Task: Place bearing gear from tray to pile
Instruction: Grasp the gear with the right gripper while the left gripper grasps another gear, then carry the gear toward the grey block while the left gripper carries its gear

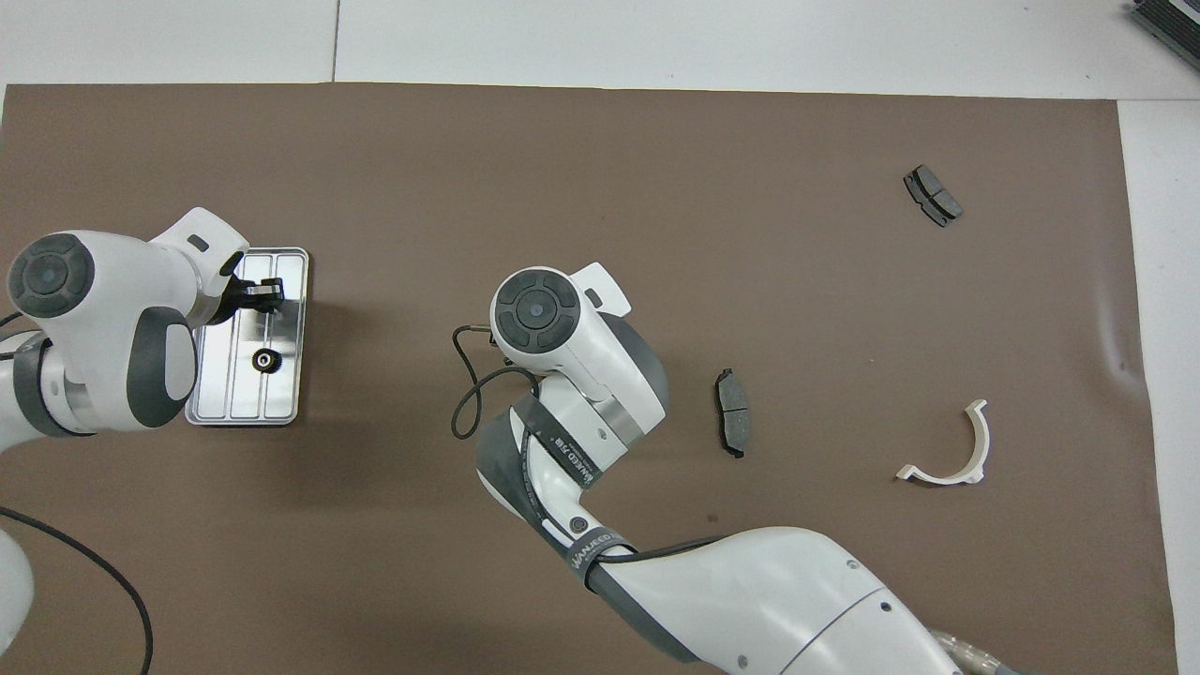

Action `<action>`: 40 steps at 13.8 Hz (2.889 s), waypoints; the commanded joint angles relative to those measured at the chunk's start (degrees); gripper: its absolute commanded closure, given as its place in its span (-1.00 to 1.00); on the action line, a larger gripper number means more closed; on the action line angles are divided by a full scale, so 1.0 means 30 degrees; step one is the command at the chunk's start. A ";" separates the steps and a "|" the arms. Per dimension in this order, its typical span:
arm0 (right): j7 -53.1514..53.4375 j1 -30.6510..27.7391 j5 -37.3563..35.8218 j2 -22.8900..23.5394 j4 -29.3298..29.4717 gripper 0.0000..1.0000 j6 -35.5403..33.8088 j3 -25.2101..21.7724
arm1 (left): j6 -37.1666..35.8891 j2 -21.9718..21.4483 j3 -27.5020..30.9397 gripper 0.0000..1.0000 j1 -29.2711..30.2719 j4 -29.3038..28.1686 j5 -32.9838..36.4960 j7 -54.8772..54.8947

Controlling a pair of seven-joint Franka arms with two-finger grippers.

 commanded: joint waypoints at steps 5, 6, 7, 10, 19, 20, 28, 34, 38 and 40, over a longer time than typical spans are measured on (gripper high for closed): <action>-0.0343 0.0403 -0.0050 -0.0948 -0.1635 -0.49 0.0552 0.0020 | 0.0253 -0.0011 -0.0025 0.85 0.0224 -0.0415 0.0196 0.0131; -0.0343 0.0577 -0.0050 -0.1035 -0.1723 -0.43 0.0524 0.0020 | 0.0164 -0.0011 -0.0025 0.88 0.0224 -0.0269 0.0196 0.0131; -0.0343 0.0637 -0.0021 -0.1065 -0.1753 -0.27 0.0378 0.0020 | 0.0134 0.0018 -0.0025 0.92 0.0195 -0.0152 0.0196 0.0102; -0.0372 0.0579 -0.0050 -0.1036 -0.1724 -0.19 0.0611 0.0020 | -0.1382 -0.0010 -0.0025 0.96 0.0165 0.0928 0.0196 0.0102; -0.0343 0.0462 -0.0109 -0.1211 -0.1607 0.63 0.0436 -0.0155 | -0.5778 -0.0655 -0.0170 0.99 -0.0127 0.3712 0.0108 -0.0686; -0.0401 0.0201 -0.0109 -0.1676 -0.1694 0.67 0.0435 -0.0185 | -0.5842 -0.0684 -0.0230 0.99 -0.0186 0.3716 0.0108 -0.0892; -0.5140 -0.4191 0.0008 -0.7710 -0.8133 0.89 0.0611 -0.0156 | -0.5900 -0.1182 -0.0230 0.97 -0.6036 0.3336 0.0078 -0.8443; -1.0736 -0.7881 0.0008 -0.9385 -1.0570 0.88 0.0640 -0.0156 | -0.4415 -0.1271 -0.0259 0.73 -1.0055 0.1845 0.0078 -1.1584; -1.5069 -1.0956 0.0125 -0.9911 -1.3024 0.87 0.3063 -0.0156 | -0.3058 -0.1153 -0.0230 0.05 -1.1142 0.1021 0.0078 -1.1939; -1.7209 -1.2393 0.0183 -1.0030 -1.3822 0.87 0.3919 -0.0127 | -0.3264 -0.1182 -0.0230 -0.32 -1.1143 0.1079 0.0078 -1.2027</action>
